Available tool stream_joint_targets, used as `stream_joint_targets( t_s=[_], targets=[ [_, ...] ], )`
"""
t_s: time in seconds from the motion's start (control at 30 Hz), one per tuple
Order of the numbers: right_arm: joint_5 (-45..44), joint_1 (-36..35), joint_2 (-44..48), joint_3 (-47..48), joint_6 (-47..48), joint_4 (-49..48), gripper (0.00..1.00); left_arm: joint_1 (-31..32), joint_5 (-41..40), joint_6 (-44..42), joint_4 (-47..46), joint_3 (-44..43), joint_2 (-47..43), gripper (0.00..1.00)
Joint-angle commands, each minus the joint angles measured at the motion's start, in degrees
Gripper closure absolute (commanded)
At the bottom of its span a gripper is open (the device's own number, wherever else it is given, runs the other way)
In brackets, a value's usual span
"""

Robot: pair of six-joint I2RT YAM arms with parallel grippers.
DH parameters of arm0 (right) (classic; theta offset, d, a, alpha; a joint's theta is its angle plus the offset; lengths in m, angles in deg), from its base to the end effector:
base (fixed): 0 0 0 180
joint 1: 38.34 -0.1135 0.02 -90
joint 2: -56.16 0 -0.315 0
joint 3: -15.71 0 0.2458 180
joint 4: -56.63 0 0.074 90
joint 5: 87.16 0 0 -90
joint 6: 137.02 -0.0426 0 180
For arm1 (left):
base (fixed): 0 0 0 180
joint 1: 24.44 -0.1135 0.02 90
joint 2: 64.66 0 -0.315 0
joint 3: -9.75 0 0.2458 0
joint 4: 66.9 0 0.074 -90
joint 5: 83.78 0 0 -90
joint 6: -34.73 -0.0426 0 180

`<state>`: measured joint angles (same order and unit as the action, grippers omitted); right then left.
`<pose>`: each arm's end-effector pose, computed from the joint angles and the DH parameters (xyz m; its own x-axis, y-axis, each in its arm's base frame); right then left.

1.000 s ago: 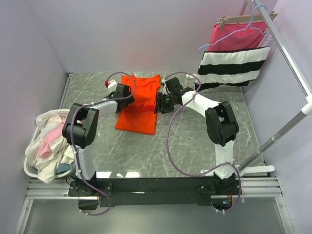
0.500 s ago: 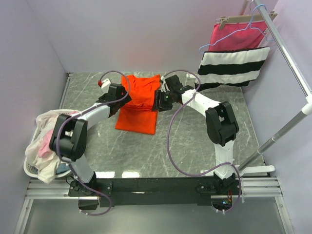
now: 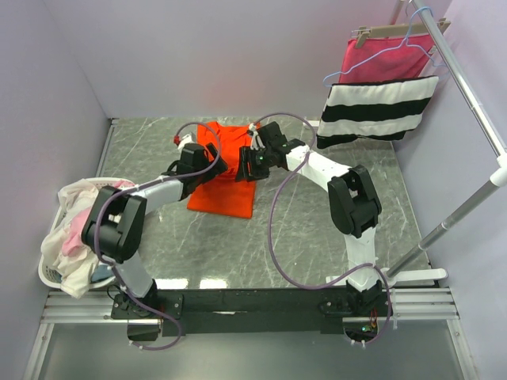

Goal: Fold and stack the t-shirts
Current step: Fold the folded rectangular tshirt in 1/3 of the way

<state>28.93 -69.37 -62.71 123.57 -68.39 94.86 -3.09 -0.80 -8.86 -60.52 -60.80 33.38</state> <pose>0.4074 0.2669 0.2574 -0.8628 -0.1371 -0.4866 -0.4237 0.7211 0.5481 0.3546 -0.1330 0.2471 -0.5511 -0.5564 -0.6218 -0.1920 0.8098 -0.5544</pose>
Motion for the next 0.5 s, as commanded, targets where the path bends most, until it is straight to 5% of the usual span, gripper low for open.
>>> stream_joint_targets(
  t_s=[0.0, 0.47],
  targets=[
    [-0.86, 0.09, 0.74, 0.84, 0.62, 0.07, 0.42, 0.37, 2.89, 1.13, -3.85, -3.42, 3.38, 0.0],
    [-0.77, 0.18, 0.66, -0.57, 0.45, -0.46, 0.42, 0.28, -1.67, -1.85, -2.89, -11.68, 8.74, 0.01]
  ],
)
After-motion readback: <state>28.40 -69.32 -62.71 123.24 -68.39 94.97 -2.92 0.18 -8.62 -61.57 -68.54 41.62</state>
